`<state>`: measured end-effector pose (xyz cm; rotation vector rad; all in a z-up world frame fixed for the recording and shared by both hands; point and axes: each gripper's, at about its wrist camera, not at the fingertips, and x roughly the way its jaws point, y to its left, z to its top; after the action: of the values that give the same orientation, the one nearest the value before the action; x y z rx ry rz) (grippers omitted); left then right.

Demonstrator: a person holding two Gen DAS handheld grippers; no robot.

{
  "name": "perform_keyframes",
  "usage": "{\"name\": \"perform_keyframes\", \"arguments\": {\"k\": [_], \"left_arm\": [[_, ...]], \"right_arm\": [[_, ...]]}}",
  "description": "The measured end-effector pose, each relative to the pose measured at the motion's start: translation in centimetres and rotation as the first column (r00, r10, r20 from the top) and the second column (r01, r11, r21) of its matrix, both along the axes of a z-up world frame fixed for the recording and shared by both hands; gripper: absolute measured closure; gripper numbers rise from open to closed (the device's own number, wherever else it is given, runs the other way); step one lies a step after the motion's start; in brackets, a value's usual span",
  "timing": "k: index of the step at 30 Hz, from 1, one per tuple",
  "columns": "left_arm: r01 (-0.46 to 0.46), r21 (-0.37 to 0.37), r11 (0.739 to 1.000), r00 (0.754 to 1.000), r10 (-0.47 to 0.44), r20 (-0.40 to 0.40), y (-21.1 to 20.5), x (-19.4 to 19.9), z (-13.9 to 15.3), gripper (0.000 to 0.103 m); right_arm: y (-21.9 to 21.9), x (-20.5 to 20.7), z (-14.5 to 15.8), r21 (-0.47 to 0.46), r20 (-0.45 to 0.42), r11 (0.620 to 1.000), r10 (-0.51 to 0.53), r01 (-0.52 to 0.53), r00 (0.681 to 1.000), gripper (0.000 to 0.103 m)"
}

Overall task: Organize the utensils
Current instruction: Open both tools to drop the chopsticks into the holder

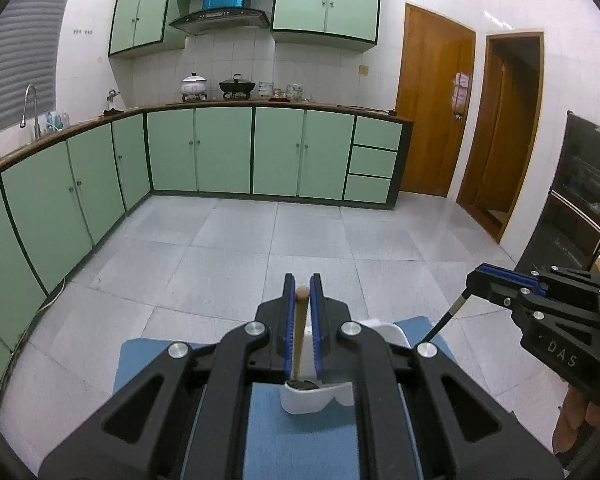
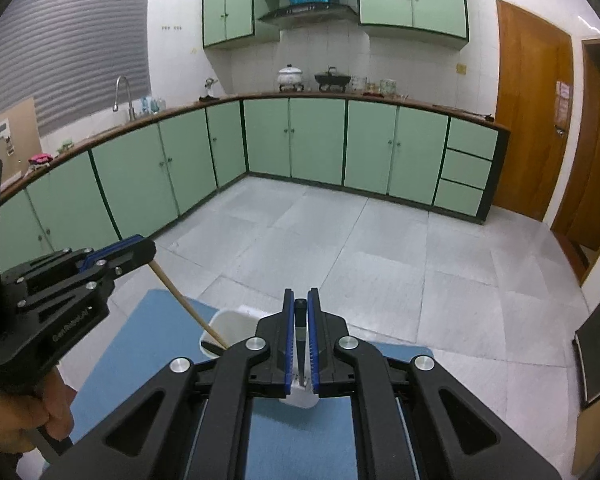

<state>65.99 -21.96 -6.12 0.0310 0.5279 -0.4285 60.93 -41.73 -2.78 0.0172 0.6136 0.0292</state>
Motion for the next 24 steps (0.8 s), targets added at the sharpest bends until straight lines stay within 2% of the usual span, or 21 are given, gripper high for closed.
{"name": "perform_keyframes", "arguments": {"k": [1, 7, 10, 13, 18, 21, 24], "left_arm": [[0.001, -0.004, 1.000, 1.000, -0.001, 0.003, 0.3, -0.2, 0.2, 0.093], [0.003, -0.009, 1.000, 0.998, -0.003, 0.068, 2.8, -3.5, 3.7, 0.077], [0.002, 0.016, 1.000, 0.995, -0.004, 0.100, 4.4, -6.9, 5.1, 0.070], [0.011, 0.028, 1.000, 0.993, -0.015, 0.115, 5.9, -10.7, 5.0, 0.066], [0.022, 0.034, 0.999, 0.994, -0.026, 0.106, 8.7, -17.7, 1.2, 0.063], [0.004, 0.045, 0.999, 0.995, -0.009, 0.104, 10.8, -23.0, -3.0, 0.061], [-0.029, 0.015, 0.999, 0.997, 0.028, 0.070, 13.2, -27.6, -7.2, 0.060]], "right_arm": [[0.0, -0.2, 0.2, -0.007, 0.010, 1.000, -0.002, 0.002, 1.000, 0.088], [-0.4, -4.2, 2.7, -0.001, 0.087, 1.000, -0.008, 0.008, 0.996, 0.082], [-0.6, -7.7, 3.8, 0.015, 0.125, 1.000, -0.010, 0.009, 0.992, 0.081], [-0.3, -11.7, 3.5, 0.006, 0.156, 1.000, -0.003, 0.002, 0.988, 0.080], [0.5, -19.9, -1.0, 0.028, 0.164, 1.000, -0.017, 0.012, 0.986, 0.078], [1.7, -25.3, -6.2, 0.030, 0.133, 0.999, -0.036, 0.033, 0.990, 0.078], [3.1, -30.6, -12.2, 0.076, 0.079, 0.995, -0.063, 0.057, 0.995, 0.078]]}}
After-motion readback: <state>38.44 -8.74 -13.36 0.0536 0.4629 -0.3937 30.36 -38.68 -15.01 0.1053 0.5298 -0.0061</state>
